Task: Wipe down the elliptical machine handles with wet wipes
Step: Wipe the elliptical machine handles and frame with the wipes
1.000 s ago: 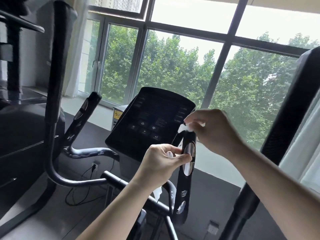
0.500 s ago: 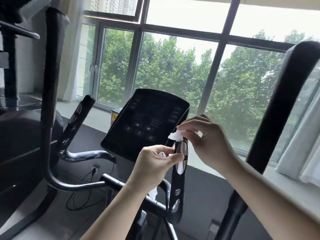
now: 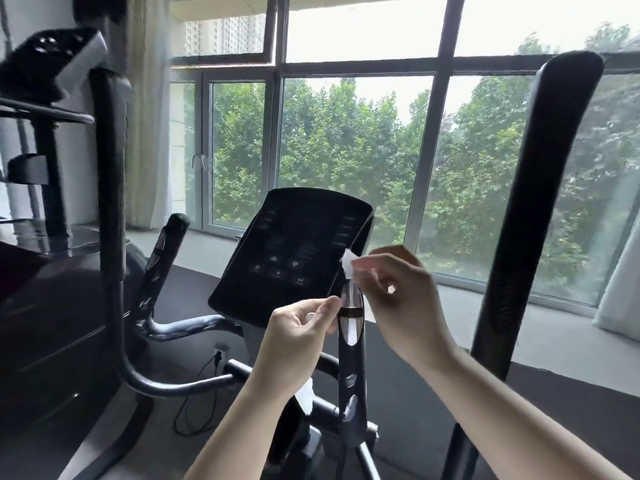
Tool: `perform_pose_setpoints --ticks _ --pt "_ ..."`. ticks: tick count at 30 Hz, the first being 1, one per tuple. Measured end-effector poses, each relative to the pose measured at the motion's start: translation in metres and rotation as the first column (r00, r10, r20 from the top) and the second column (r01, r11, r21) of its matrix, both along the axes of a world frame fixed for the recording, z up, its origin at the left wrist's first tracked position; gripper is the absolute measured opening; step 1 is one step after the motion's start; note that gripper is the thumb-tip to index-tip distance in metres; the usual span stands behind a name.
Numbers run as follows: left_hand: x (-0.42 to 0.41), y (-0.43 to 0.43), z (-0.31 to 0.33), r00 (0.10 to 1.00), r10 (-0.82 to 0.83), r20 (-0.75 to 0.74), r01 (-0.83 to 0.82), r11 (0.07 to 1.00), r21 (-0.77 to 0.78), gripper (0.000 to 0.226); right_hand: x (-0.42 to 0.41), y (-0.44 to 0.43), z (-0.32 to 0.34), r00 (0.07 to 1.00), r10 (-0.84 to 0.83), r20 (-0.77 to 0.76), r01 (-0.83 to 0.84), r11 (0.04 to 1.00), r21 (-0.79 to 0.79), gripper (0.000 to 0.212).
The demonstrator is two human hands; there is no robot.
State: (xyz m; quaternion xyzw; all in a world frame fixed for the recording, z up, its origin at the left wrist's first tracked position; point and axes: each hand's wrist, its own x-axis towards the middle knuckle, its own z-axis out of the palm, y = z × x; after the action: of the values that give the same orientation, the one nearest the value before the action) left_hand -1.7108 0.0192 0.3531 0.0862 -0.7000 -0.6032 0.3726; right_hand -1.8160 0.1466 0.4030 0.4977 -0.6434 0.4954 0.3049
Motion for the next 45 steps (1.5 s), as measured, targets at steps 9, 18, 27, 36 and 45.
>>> perform_pose_setpoints --ticks 9,18,27,36,45 --pt "0.001 0.001 -0.005 0.998 0.011 0.070 -0.016 0.997 0.080 0.033 0.008 0.016 -0.056 0.967 0.136 -0.218 -0.098 0.979 0.178 0.014" --pt "0.005 0.007 -0.013 0.993 0.039 0.108 -0.050 0.994 0.102 0.028 0.000 0.013 -0.038 0.949 0.197 -0.244 -0.142 0.964 0.226 0.021" --pt "0.009 0.021 -0.007 0.996 0.068 0.063 -0.068 0.998 -0.001 0.008 -0.009 0.011 -0.014 0.979 0.203 -0.015 -0.204 0.977 -0.065 0.016" --pt "0.010 0.029 0.002 0.993 0.082 0.090 -0.084 0.996 0.013 0.017 -0.028 -0.030 0.044 0.989 0.141 -0.032 -0.120 0.923 0.366 0.014" --pt "0.011 0.030 0.005 0.995 0.067 0.068 -0.071 0.996 0.058 0.012 -0.031 -0.004 0.031 0.986 0.128 -0.107 -0.111 0.983 0.149 0.015"
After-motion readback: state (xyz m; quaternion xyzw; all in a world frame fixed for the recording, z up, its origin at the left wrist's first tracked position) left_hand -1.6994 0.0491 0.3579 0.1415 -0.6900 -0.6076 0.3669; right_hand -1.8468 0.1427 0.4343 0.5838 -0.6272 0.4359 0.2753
